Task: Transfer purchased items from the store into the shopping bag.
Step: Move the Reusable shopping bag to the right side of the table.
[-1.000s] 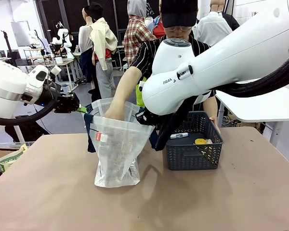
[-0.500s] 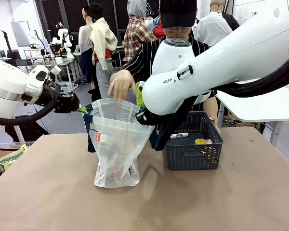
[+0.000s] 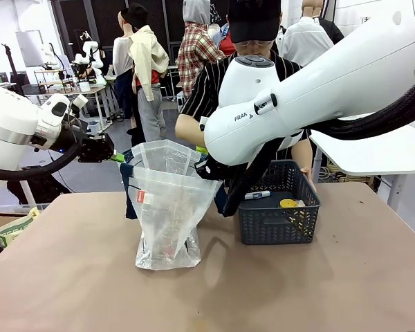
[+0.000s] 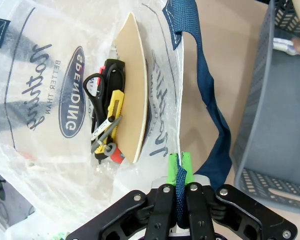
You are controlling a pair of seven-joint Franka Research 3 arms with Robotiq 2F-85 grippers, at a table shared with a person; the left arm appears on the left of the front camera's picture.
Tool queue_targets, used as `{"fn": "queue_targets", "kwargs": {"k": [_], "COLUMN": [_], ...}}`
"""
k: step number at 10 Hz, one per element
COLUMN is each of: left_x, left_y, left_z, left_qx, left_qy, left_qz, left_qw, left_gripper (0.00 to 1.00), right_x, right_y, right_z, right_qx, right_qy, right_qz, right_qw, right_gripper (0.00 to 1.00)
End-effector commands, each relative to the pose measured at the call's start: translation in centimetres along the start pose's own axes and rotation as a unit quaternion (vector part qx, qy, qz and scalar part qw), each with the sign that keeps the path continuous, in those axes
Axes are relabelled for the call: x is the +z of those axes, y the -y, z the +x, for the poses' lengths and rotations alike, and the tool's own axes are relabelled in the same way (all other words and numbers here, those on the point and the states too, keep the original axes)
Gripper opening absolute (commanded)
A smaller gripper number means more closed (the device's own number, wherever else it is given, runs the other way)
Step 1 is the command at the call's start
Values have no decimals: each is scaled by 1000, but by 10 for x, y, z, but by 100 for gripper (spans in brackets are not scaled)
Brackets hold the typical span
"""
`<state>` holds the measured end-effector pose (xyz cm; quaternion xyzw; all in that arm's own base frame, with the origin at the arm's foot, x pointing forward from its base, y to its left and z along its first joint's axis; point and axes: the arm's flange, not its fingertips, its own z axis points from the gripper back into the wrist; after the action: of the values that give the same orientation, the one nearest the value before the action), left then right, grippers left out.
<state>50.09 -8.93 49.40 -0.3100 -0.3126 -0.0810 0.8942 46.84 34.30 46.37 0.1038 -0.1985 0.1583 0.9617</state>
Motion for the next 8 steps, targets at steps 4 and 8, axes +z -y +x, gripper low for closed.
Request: {"fn": "queue_targets", "kwargs": {"k": [4, 8], "left_x": [2, 2], "left_y": [0, 0], "left_z": [1, 1], "left_qx": [-1, -1], "left_qy": [2, 2], "left_qz": [0, 0], "left_qw": [1000, 1000], "left_gripper": [0, 0], "right_x": [1, 1], "right_y": [2, 2], "right_z": [0, 0], "right_qx": [-1, -1], "right_qy": [-1, -1], "right_qz": [7, 7], "right_qw": [1000, 1000], "right_gripper": [0, 0]}}
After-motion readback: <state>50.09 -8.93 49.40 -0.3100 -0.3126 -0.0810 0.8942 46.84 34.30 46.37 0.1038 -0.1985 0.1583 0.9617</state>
